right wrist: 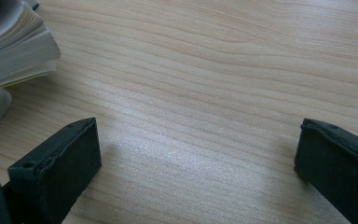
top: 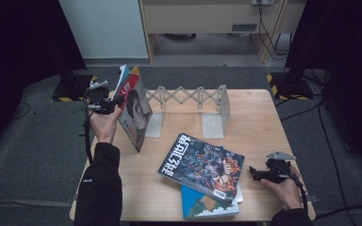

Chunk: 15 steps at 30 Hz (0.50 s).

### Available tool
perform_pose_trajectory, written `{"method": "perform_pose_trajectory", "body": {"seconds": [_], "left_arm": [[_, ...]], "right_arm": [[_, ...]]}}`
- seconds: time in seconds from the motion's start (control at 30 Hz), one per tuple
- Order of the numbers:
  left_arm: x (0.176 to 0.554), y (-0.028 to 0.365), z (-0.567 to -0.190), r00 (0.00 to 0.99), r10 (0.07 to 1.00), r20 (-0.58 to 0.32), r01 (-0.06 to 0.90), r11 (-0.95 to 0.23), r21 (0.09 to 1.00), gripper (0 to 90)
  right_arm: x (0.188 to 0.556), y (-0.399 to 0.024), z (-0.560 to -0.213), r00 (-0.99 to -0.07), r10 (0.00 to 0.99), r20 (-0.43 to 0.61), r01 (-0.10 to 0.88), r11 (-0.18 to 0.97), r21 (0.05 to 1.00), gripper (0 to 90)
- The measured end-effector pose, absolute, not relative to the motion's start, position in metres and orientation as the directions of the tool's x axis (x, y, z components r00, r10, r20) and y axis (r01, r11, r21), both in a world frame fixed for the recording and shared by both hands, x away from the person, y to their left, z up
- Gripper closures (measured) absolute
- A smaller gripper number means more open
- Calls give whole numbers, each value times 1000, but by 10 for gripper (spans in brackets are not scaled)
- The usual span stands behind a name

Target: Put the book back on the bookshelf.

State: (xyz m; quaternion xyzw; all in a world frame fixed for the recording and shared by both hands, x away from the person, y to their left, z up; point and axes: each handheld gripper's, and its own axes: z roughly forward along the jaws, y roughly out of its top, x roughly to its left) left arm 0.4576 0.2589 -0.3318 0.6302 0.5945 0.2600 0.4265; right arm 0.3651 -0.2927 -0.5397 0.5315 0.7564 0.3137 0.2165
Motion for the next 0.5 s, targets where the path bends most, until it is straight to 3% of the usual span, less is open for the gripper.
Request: {"method": "perform_pose_trajectory", "body": {"seconds": [0.27,0.5], "left_arm": [[454,257,-332,168,975,-146,486,47,873,795],[447,267,-336,176,969,-172,467,72,881,732]], "right_arm": [[365,-293,-540,-341,940,6,668,238,705,7],[365,-293,-540,-341,940,6,668,238,705,7]]}}
